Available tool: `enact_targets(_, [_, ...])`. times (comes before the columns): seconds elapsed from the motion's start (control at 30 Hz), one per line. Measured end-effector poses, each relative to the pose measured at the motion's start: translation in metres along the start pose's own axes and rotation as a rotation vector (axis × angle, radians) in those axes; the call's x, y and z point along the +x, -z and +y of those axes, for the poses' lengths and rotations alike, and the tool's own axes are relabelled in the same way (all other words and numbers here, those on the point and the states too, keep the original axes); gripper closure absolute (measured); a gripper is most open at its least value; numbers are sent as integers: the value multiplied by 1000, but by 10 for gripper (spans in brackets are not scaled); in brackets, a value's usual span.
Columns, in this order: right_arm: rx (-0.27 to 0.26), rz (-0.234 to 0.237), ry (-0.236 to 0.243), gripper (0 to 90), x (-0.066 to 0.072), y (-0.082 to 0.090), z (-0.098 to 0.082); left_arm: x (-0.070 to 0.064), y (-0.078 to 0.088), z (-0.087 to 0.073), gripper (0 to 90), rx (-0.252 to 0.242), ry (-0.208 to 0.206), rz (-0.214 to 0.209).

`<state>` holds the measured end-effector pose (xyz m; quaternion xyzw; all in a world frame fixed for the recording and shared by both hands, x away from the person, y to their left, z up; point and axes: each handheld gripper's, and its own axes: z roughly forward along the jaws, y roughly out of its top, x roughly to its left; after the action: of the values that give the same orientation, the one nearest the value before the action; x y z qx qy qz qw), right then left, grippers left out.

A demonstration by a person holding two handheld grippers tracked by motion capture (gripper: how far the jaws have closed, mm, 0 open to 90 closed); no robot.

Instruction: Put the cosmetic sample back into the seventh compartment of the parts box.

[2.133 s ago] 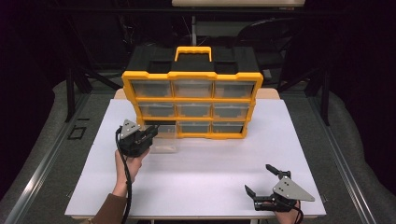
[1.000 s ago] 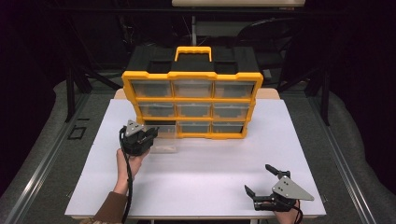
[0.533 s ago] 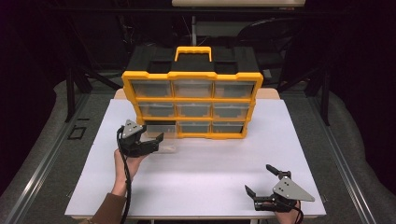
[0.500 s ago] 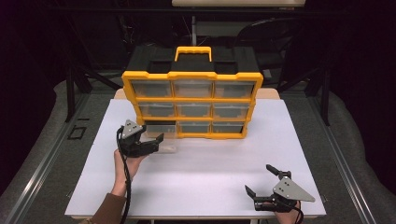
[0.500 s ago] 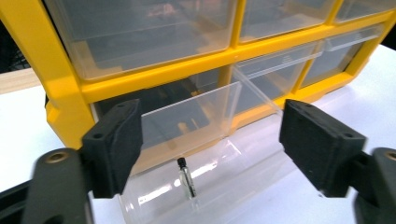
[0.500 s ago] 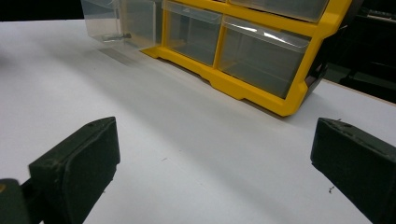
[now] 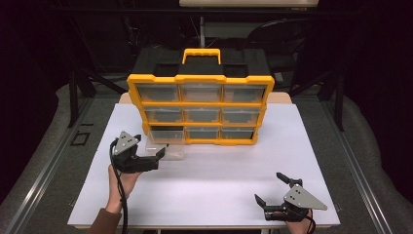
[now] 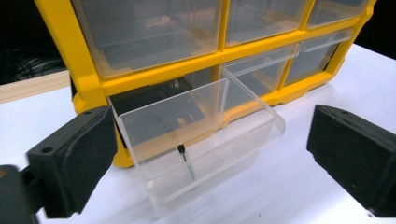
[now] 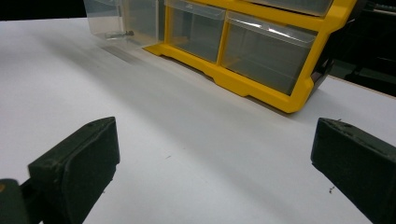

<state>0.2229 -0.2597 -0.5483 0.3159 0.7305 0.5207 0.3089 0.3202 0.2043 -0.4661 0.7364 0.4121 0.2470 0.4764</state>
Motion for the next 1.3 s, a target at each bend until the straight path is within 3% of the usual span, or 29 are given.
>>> enact_targets(0.4, [0, 2, 2, 4, 0, 0, 0, -7, 28, -15, 1, -18, -62, 28])
enact_targets(0.7, [5, 2, -1, 4, 2, -1, 0, -7, 47, -37, 0, -48, -76, 1])
enact_targets(1.0, [7, 2, 6, 4, 2, -1, -1, -4, 58, -60, 0, -30, -72, 36])
enact_targets(1.3, [10, 3, 3, 4, 2, -2, -1, -1, 61, -85, 1, -32, -76, -8])
